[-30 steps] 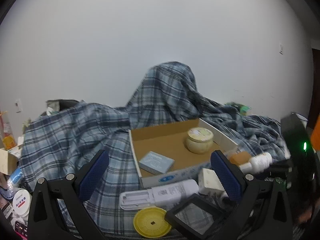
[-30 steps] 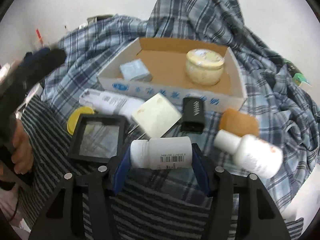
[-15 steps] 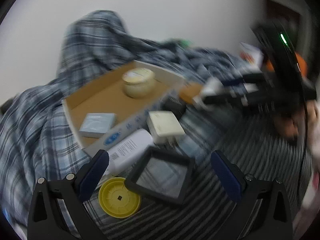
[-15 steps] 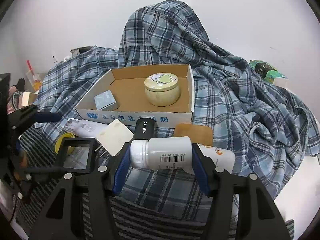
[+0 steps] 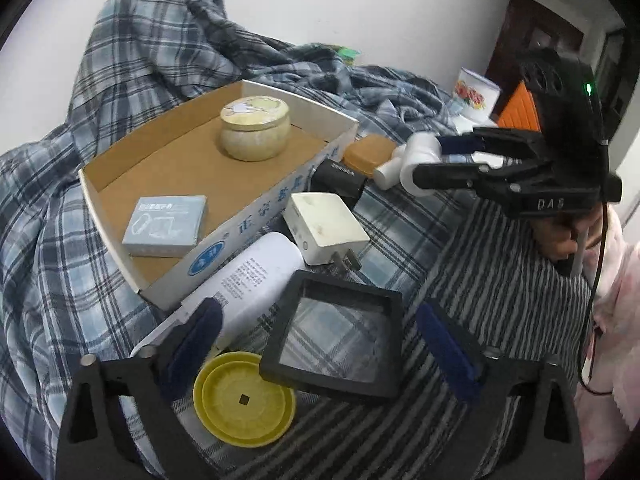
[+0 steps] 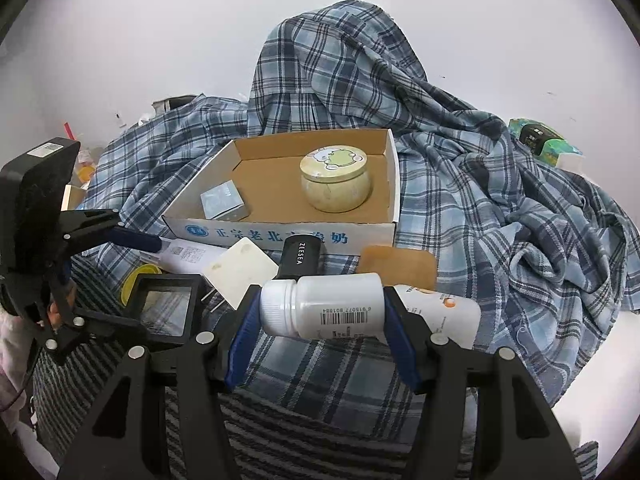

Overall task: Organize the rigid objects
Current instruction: 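Grasp the white pill bottle with right tool while left tool grasps the black magnifier, then place magnifier in the box with left tool while right tool sets pill bottle on the tin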

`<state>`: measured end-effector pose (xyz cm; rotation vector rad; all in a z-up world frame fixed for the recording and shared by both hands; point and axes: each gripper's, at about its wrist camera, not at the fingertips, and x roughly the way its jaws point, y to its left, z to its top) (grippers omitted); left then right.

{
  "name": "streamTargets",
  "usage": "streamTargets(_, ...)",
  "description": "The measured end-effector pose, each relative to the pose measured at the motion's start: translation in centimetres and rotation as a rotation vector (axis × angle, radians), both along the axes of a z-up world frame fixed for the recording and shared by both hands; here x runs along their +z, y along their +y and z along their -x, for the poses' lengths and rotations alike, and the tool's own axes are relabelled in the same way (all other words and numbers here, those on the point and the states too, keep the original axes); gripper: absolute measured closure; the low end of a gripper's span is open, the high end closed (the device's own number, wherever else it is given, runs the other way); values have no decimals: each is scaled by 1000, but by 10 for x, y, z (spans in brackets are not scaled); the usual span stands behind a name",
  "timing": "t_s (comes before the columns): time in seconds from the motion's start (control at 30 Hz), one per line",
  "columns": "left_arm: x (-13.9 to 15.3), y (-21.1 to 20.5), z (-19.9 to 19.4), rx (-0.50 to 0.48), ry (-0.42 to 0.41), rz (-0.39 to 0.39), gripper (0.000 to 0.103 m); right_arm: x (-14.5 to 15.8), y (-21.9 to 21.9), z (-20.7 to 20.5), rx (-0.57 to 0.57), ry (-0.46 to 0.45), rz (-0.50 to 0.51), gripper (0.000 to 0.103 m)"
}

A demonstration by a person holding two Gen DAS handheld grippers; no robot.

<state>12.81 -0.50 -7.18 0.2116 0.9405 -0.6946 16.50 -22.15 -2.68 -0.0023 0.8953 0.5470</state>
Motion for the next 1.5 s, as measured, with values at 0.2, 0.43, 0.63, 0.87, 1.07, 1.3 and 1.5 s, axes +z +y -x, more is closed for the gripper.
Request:
streamTargets(0.2, -9, -14, 0, -60, 33, -48, 12, 1, 3, 2, 12, -12, 8, 46)
streamTargets(0.43, -15, -18, -1, -80, 49, -86, 30, 3, 7, 6, 19, -32, 25, 46)
streamTargets(0.63, -4, -13, 6, 15, -12, -60, 31, 9, 1, 10, 3, -76, 9, 46)
streamTargets(0.87, 26, -10, 45, 195, -288, -51, 31, 23, -1, 21, 2, -168, -22, 46)
streamTargets(1.07, 40, 9, 61, 365, -418, 65, 30, 32, 0, 32, 9, -239, -39, 46)
streamTargets(1.3, 43, 11, 67, 417, -480, 72, 30, 31, 0, 32, 8, -245, -29, 46)
streamTargets(1.5, 55, 14, 74, 476, -487, 82, 30, 33, 7, 31, 11, -246, 14, 46)
